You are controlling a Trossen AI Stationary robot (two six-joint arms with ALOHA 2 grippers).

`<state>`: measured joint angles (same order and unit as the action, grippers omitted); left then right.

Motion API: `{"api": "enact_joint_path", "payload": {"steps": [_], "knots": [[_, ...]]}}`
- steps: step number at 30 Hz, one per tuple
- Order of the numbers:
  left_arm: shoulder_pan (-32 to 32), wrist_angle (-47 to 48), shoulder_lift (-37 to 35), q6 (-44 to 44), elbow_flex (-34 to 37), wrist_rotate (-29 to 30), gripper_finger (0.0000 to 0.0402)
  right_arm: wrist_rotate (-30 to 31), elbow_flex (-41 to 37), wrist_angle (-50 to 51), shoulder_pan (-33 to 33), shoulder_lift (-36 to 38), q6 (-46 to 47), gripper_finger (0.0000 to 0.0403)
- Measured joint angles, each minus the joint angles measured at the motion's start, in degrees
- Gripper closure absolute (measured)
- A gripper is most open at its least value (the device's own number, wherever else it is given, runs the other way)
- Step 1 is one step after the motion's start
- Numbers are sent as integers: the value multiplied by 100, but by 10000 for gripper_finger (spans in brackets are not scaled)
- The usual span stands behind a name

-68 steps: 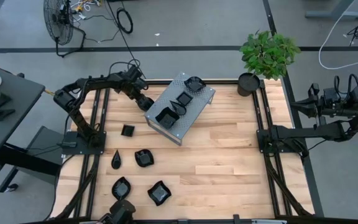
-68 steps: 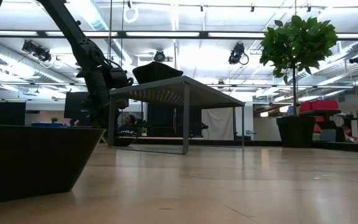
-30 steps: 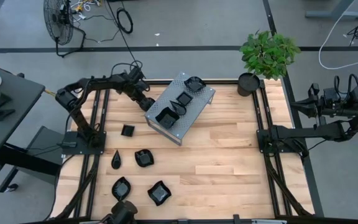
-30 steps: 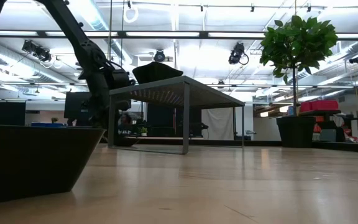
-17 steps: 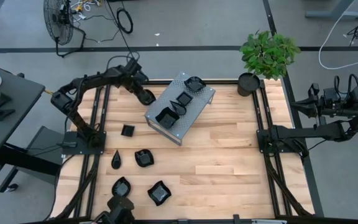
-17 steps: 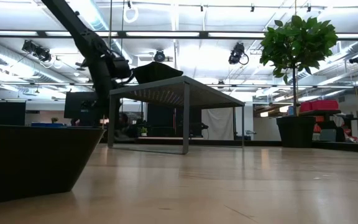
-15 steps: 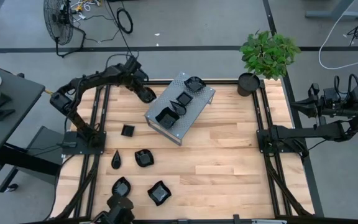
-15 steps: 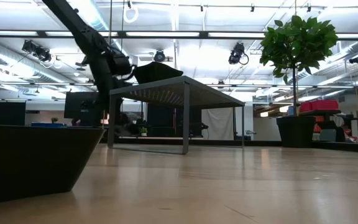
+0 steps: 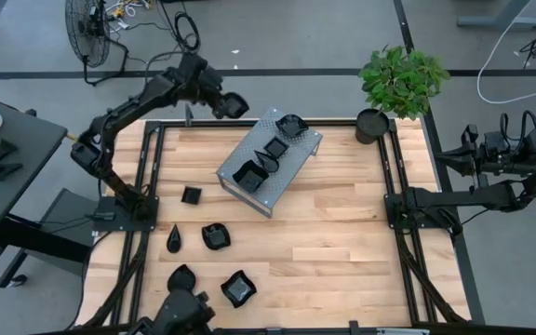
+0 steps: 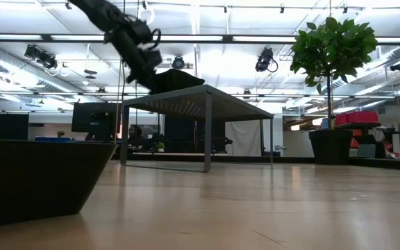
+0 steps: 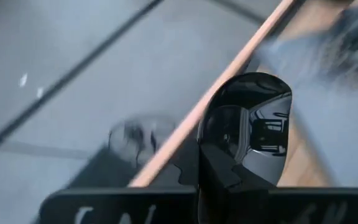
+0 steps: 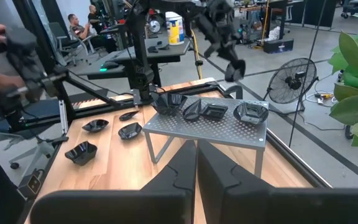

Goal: Pick & Place Mini shaped plates
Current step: Stack the black leaf shape plate on top of the black leaf shape plate on the shelf

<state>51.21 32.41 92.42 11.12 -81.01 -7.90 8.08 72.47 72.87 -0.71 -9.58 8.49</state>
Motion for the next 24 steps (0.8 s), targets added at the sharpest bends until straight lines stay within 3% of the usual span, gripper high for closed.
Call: {"api": "enact_joint_path", "payload": {"steps": [9, 18, 24], "knots": [[-419, -1363, 2, -174, -498, -1398, 399, 0, 1, 1, 0, 0, -1, 383], [-710, -2662, 346, -965, -496, -1993, 398, 1, 0, 1, 0, 0, -2, 383], [-853, -2920, 851, -1564, -496, -2275, 394, 0, 1, 1, 0, 0, -2, 383]]}}
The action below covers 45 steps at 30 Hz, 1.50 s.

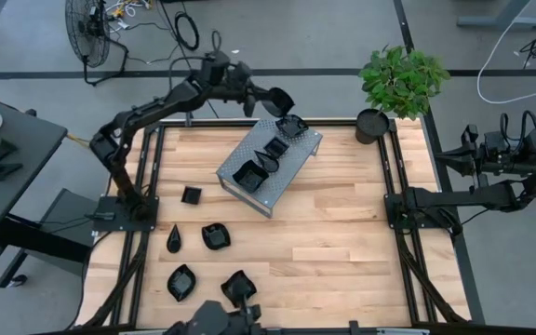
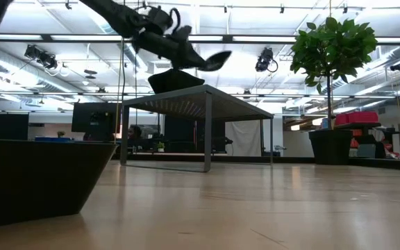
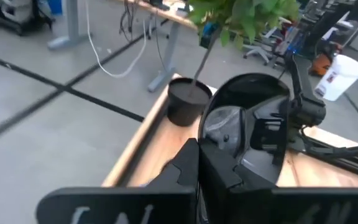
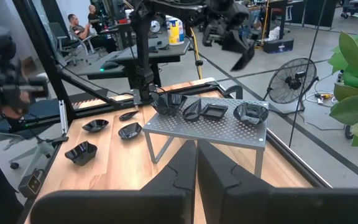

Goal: Pick & Place Mini shaped plates
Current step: Stack the black leaf shape plate on top of the black leaf shape plate on the shelf

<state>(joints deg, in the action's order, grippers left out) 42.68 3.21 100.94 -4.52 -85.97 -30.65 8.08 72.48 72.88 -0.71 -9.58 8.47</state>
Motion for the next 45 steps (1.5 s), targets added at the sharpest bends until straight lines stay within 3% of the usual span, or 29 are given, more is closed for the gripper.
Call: {"api": "enact_joint_path", "payload": {"steps": [15, 26, 39, 45], "knots": [[-259, -263, 1018, -612, 4, -132, 396, 0, -1, 0, 0, 0, 0, 383], [-276, -689, 1050, -1289, 4, -56, 381, 1, -1, 0, 0, 0, 0, 383], [-278, -690, 1050, -1300, 4, 106, 379, 0, -1, 0, 0, 0, 2, 383], [-365, -802, 1050, -1615, 4, 705, 384, 0, 0, 0, 0, 0, 1, 383]]}}
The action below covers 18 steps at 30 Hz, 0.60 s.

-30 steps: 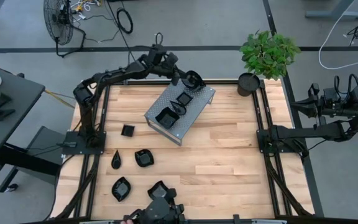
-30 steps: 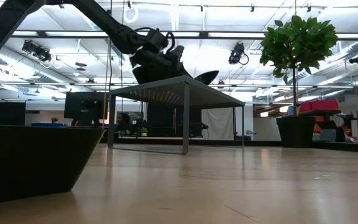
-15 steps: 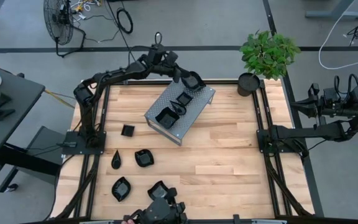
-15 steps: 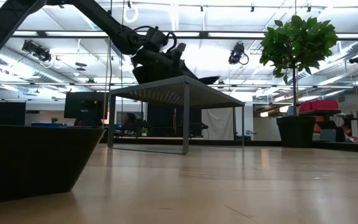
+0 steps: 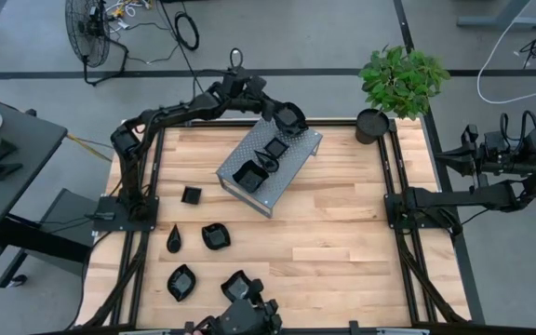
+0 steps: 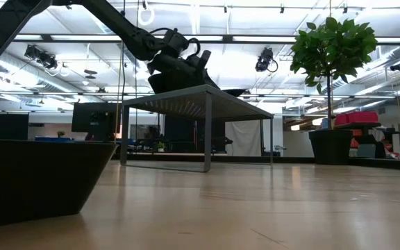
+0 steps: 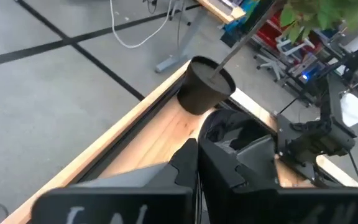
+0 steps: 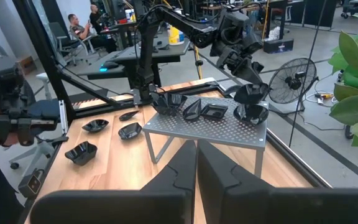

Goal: Pick & Place Mini shaped plates
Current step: Stack the black leaf shape plate on top of the black leaf shape plate on the shelf

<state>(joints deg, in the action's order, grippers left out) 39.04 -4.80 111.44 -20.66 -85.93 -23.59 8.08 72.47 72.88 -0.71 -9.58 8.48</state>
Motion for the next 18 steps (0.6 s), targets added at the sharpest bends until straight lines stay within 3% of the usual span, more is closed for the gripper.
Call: {"api": "enact_joint_path", "payload": {"steps": [18], "knots": [[-276, -271, 198, -317, -4, 238, 385, 1, -1, -1, 0, -2, 0, 383]]}}
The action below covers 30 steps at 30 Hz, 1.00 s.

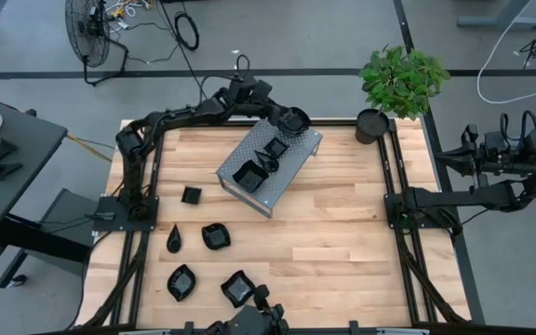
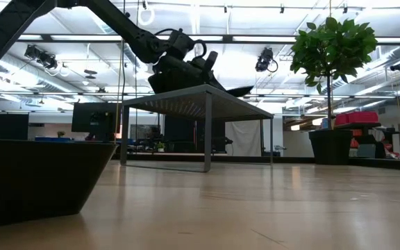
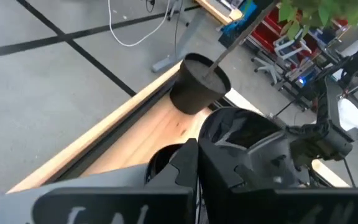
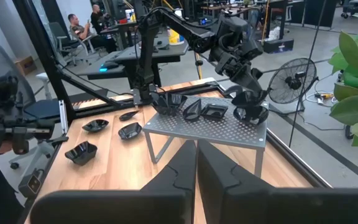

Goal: Pick & Place Mini shaped plates
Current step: Stack the black leaf shape plate on top of the black leaf shape plate on the shelf, then stack the black square shaped plate on top of the black square shaped plate on the shelf

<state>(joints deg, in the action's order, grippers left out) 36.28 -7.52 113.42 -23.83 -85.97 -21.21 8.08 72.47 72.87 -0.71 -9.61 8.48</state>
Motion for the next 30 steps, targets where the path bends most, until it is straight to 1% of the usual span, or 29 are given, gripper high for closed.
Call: {"api": "enact_joint_path", "payload": {"steps": [3, 6, 14, 19, 23, 26, 30], "knots": [[-3, 40, 20, -2, 1, 4, 377, -1, 0, -1, 0, 0, -1, 383], [-11, 17, 20, -2, 2, 2, 359, -1, 0, 1, 0, 0, -1, 383], [-7, 26, 20, -2, 2, 47, 277, -1, 1, 1, 0, 0, -1, 383], [41, 25, 18, -2, 2, -65, 240, 0, 2, 1, 0, 0, 0, 383], [170, 130, -109, 26, 4, -445, 223, 1, 0, -1, 0, 0, 1, 383], [331, 337, -366, 219, 4, -560, 216, 2, 0, 0, 0, 0, -1, 383], [578, 816, -765, 648, 4, -567, 211, -1, 0, 1, 0, 0, -1, 383]]}}
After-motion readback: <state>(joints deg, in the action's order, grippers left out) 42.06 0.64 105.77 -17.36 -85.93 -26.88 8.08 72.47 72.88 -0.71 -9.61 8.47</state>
